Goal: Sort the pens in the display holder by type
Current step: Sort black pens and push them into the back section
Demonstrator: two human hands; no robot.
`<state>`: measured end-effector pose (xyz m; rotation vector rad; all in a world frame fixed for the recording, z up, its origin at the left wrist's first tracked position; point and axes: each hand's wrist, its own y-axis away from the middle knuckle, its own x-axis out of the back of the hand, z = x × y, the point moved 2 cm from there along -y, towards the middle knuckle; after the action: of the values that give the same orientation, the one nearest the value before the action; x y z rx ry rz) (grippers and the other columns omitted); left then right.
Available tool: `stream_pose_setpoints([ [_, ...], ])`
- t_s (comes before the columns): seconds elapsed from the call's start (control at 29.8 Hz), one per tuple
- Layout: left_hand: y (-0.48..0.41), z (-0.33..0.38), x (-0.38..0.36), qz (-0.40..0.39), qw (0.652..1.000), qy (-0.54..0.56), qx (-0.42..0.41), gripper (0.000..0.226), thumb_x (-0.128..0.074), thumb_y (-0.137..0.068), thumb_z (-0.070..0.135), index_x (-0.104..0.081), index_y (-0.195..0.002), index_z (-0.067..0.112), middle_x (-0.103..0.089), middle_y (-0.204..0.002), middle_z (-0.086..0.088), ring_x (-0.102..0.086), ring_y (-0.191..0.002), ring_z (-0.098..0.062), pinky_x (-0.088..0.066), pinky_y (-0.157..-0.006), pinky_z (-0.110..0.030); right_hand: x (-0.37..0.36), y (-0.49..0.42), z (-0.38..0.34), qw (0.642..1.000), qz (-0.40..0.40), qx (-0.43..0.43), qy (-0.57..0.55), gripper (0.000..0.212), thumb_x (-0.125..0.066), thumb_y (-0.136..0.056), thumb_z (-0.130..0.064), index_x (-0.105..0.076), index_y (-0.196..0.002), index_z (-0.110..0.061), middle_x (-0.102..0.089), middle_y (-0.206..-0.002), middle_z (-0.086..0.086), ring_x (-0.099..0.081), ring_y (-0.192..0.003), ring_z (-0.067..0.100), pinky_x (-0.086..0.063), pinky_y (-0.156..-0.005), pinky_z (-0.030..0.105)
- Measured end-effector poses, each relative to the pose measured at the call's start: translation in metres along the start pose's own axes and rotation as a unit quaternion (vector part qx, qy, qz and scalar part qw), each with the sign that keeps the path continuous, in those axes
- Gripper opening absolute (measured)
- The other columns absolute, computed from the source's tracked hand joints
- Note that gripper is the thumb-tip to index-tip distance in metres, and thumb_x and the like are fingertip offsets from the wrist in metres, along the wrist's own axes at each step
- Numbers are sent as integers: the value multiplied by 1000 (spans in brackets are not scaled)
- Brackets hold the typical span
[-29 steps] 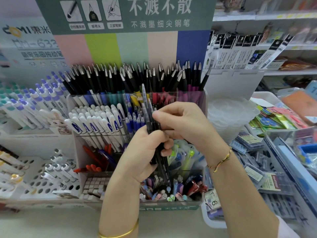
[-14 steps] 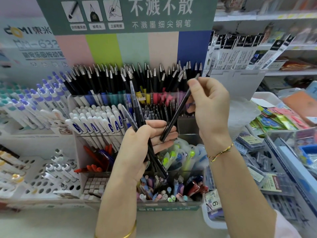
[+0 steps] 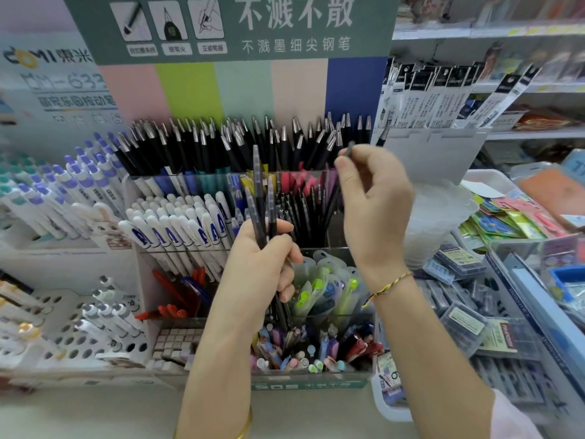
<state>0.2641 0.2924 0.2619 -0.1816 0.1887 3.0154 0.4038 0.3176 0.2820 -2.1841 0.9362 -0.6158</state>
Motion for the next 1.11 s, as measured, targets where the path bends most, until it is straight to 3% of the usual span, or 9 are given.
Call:
stream_pose_setpoints([
  [0.17, 0, -4, 0, -56, 998, 17, 31, 11, -55, -95, 16, -44, -96, 13, -39, -59, 1, -30, -40, -10, -29, -36, -20, -13, 19, 13, 989, -128, -6, 76, 13, -70, -82, -22, -68, -92, -12, -68, -81, 0, -63, -74, 17, -53, -68, 37],
  [0.4, 1, -6, -3, -79, 994, 31, 65, 17, -53, -93, 2, -41, -97, 14, -38, -64, 0, -32, -47, -10, -28, -39, -21, -15, 25, 23, 961, -207, -26, 182, 12, -67, -83, -22, -62, -89, -13, -65, -86, 0, -59, -82, 20, -44, -66, 31],
  [0.6, 2, 0, -9, -114, 981, 114, 108, 14, -39, -90, 0, -43, -100, 10, -46, -63, -2, -33, -44, -10, -25, -37, -20, -2, 10, 6, 973, -196, -118, 16, 13, -59, -91, -24, -65, -82, -16, -61, -71, -9, -58, -72, 11, -47, -67, 29],
  [0.74, 3, 1, -10, -132, 984, 97, 76, 15, -34, -96, 2, -45, -103, 9, -51, -62, -2, -34, -47, -11, -27, -39, -21, 3, 8, -8, 950, -251, -166, -84, 29, -58, -91, -30, -70, -76, -8, -66, -67, 6, -61, -67, 19, -52, -66, 39],
  [0.84, 4, 3, -9, -148, 984, 90, 46, 16, -36, -98, 3, -48, -107, 7, -55, -64, -4, -39, -48, -11, -31, -40, -21, 2, 9, -10, 921, -313, -194, -127, 15, -66, -86, -25, -70, -80, -12, -65, -68, -4, -58, -62, 4, -47, -60, 22],
  [0.91, 5, 4, -6, -142, 987, 72, 22, 18, -36, -100, 6, -51, -111, 4, -64, -70, -8, -51, -53, -14, -43, -45, -23, 2, 7, -9, 919, -297, -205, -155, 10, -67, -86, -20, -68, -81, -11, -62, -66, -5, -55, -59, 3, -41, -52, 14],
  [0.97, 4, 3, -2, -99, 994, 44, 0, 20, -37, -101, 9, -54, -110, 5, -72, -80, -13, -67, -67, -20, -57, -59, -28, 3, 3, -9, 932, -219, -216, -190, 10, -63, -88, -17, -64, -79, -14, -59, -65, -5, -54, -57, 5, -38, -46, 11],
  [1.04, 3, 4, 3, -38, 999, 17, -24, 19, -38, -101, 10, -56, -108, 7, -73, -92, -13, -72, -82, -23, -60, -73, -36, 6, -4, -8, 952, -127, -205, -191, 12, -59, -92, -17, -61, -80, -19, -59, -66, -4, -55, -57, 7, -40, -47, 14],
  [1.11, 3, 5, 6, 8, 999, -9, -47, 18, -38, -102, 14, -56, -106, 12, -71, -99, -10, -72, -87, -21, -60, -75, -40, 9, -8, -7, 969, -57, -174, -164, 14, -57, -93, -19, -58, -80, -23, -57, -63, -5, -54, -54, 9, -43, -47, 22],
])
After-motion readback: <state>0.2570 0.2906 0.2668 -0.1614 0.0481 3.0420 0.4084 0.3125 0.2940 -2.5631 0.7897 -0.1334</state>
